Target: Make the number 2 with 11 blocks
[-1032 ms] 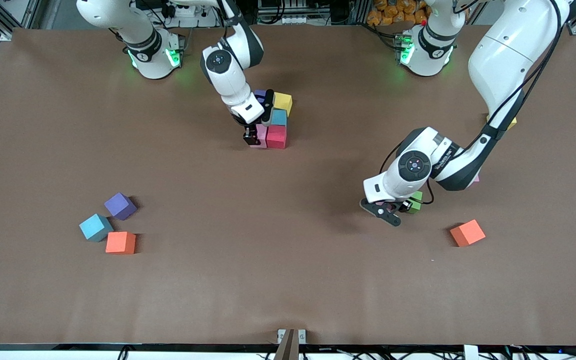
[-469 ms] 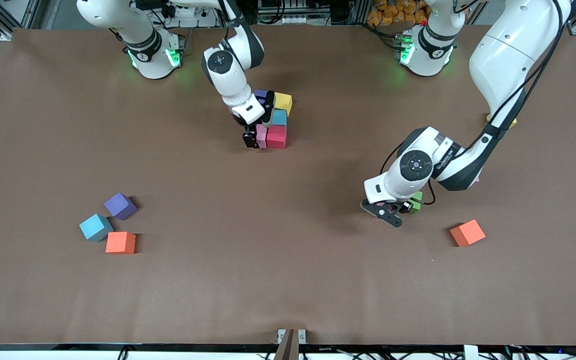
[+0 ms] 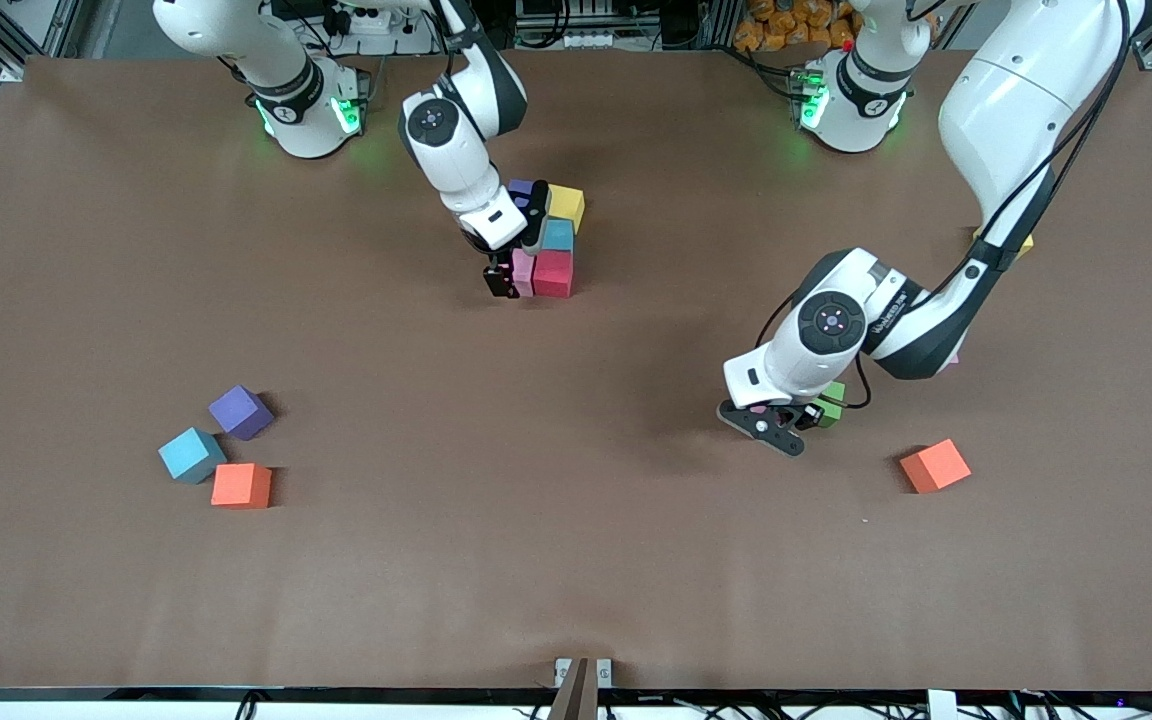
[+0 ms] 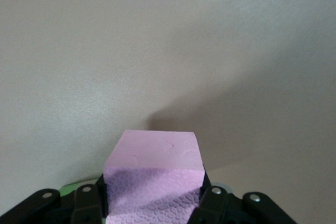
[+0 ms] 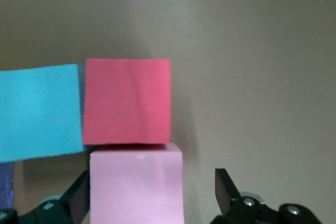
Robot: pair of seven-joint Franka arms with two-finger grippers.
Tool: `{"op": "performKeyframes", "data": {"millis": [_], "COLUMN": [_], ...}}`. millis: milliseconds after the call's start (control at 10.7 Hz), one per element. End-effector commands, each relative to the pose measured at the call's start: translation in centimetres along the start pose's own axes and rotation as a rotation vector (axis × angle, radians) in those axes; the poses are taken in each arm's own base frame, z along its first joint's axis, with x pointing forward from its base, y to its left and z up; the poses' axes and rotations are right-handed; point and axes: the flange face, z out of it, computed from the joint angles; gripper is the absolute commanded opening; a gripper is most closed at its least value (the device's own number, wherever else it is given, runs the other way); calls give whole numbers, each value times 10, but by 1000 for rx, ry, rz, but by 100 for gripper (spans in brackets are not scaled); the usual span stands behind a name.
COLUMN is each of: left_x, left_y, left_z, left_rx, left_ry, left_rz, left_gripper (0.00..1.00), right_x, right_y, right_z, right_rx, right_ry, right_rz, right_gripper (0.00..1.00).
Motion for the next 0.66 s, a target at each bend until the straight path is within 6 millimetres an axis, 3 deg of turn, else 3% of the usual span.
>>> {"op": "performKeyframes", "data": {"millis": [0, 188, 563], "left_x": [0, 2, 12], "left_y": [18, 37, 74], "left_z": [-16, -24, -45], "left_rx": [11, -19, -35], "left_ry": [-5, -8, 2], "left_rz": [-87, -200, -373], "left_gripper": [44, 45, 44], "right_x": [-15, -39, -55], "right_y": [27, 55, 72], "right_z": [-32, -46, -56], "right_rx": [63, 90, 111], "right_ry": [32, 30, 35], "right_rz": [9, 23, 59], "right_gripper": [100, 100, 100]}}
